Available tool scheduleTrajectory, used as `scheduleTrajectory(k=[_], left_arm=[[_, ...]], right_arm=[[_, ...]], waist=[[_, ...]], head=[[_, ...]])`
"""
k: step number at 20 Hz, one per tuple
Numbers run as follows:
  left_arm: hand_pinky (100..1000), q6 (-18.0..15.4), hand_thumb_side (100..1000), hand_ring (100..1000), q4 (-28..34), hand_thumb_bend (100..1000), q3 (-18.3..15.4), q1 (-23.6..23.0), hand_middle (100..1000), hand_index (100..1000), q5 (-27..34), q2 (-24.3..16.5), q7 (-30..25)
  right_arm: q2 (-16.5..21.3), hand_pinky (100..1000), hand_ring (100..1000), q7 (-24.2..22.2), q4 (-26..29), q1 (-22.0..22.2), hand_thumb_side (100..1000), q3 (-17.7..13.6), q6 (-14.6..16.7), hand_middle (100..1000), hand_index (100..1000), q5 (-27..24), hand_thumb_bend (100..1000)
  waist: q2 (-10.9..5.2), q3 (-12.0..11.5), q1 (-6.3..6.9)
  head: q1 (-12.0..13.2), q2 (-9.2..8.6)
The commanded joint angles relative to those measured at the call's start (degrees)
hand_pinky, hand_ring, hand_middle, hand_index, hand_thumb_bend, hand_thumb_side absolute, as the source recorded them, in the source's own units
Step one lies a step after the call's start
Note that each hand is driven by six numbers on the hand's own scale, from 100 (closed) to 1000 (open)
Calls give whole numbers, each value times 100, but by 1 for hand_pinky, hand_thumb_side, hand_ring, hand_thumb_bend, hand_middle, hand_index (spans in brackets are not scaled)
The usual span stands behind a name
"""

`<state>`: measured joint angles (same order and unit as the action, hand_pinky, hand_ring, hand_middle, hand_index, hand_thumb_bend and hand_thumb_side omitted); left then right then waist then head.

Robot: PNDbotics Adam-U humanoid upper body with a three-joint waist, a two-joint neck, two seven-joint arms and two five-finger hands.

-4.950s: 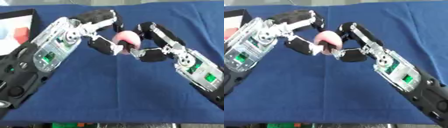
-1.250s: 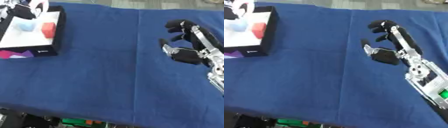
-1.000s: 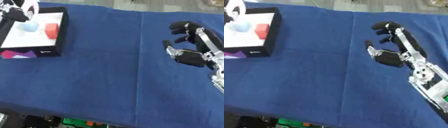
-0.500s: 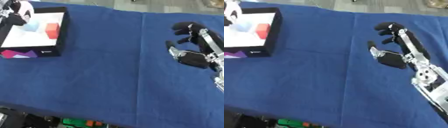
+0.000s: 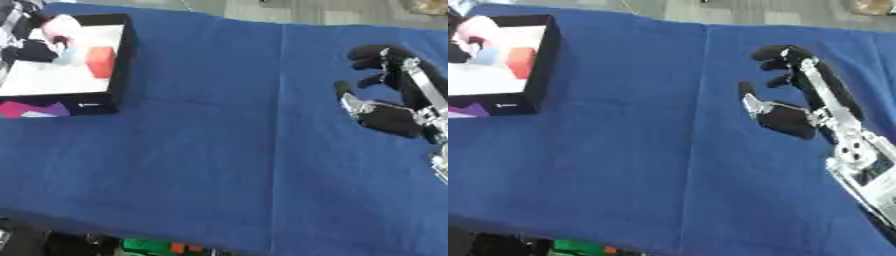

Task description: Pick up the objects with one hand, pass them to the other hand, and then place them into the box on the other side of the table.

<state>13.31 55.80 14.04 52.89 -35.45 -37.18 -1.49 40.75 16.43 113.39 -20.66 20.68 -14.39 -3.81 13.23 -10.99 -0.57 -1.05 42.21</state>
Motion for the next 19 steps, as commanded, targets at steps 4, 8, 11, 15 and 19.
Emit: scheduleTrajectory(k=[4, 8, 11, 15, 19], left_arm=[[819, 29, 493, 793, 47, 508, -119, 105, 783, 812, -294, -168, -63], [823, 57, 520, 785, 177, 427, -135, 88, 772, 805, -183, -225, -107], [827, 127, 484, 772, 429, 283, -168, 52, 756, 784, 126, -307, -110], [839, 266, 515, 726, 742, 100, -344, 75, 711, 734, 871, -361, 393], [855, 178, 688, 802, 1031, 100, -382, 7, 819, 790, 1983, -377, 1040]], right_arm=[[140, 678, 799, 25, 120, -15, 167, -90, 21, 815, 758, 3, 245], [163, 678, 799, 46, 120, 27, 164, -117, 62, 815, 759, 2, 245], [197, 676, 799, 102, 120, 66, 143, -163, 139, 813, 757, 9, 251], [379, 672, 800, 588, 120, 301, 100, -469, 392, 802, 750, -59, 250], [606, 673, 800, 1143, 120, 676, 100, -970, 861, 801, 753, -67, 242]], waist=[[-92, -2, 15], [-113, -3, 5], [-131, -9, -5], [-177, -46, -28], [-249, -79, -71]], head=[[-62, 69], [-49, 140], [-33, 171], [-42, 190], [-214, 191]])
